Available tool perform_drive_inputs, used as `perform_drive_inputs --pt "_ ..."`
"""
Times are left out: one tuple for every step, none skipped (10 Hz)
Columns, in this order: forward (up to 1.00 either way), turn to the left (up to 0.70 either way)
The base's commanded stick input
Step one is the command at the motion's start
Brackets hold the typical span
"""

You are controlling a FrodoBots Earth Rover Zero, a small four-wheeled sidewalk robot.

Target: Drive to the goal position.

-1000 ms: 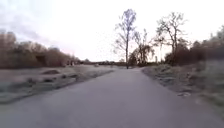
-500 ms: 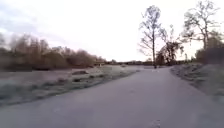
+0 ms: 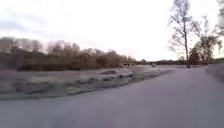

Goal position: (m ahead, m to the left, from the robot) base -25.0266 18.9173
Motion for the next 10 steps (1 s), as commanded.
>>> perform_drive_inputs --pt "0.0 1.0" --pt "0.0 1.0" --pt "0.0 1.0" --pt "0.0 1.0" --pt "0.0 1.0" --pt "0.0 1.0" --pt "0.0 1.0" --pt "0.0 1.0" --pt "0.0 1.0" --pt "0.0 1.0"
